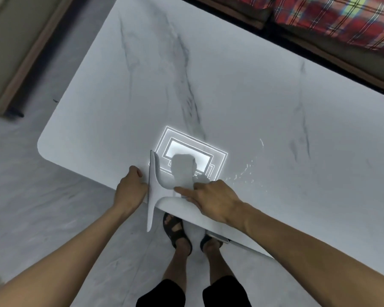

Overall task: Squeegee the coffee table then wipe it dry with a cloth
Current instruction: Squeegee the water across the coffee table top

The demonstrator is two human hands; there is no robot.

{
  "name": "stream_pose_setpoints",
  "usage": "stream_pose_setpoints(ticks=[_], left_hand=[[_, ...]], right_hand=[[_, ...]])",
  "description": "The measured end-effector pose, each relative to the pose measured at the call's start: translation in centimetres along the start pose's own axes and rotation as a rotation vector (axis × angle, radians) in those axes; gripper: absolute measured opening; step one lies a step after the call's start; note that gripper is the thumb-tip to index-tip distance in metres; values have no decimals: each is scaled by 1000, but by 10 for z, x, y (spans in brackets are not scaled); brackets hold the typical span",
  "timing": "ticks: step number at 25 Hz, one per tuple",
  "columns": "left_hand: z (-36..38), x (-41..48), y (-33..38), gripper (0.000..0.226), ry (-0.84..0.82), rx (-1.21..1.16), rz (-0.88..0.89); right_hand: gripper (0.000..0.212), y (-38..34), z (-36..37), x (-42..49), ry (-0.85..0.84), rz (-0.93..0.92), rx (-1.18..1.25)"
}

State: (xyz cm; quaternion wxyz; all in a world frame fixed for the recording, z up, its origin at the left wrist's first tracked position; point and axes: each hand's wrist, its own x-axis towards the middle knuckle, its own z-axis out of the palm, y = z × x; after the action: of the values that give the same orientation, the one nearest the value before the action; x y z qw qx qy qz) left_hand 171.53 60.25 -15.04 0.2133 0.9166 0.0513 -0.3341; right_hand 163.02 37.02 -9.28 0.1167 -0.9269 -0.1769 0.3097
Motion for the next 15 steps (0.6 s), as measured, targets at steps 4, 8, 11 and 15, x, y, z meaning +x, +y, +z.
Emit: stream_pose_setpoints(ticks=[4,8,11,15], left_hand=[[21,-15,4,19,-50,4,36],[45,-29,25,16,-116,89,146],[61,-39,46,23,-250,168,149],[66,-45,57,22,-257,155,117]], right_hand=[[58,16,22,-14,15,38,-45],[50,68,37,-93,39,183,3],[46,106,49,-161,57,323,-18],[45,125,49,-217,59,467,-12]])
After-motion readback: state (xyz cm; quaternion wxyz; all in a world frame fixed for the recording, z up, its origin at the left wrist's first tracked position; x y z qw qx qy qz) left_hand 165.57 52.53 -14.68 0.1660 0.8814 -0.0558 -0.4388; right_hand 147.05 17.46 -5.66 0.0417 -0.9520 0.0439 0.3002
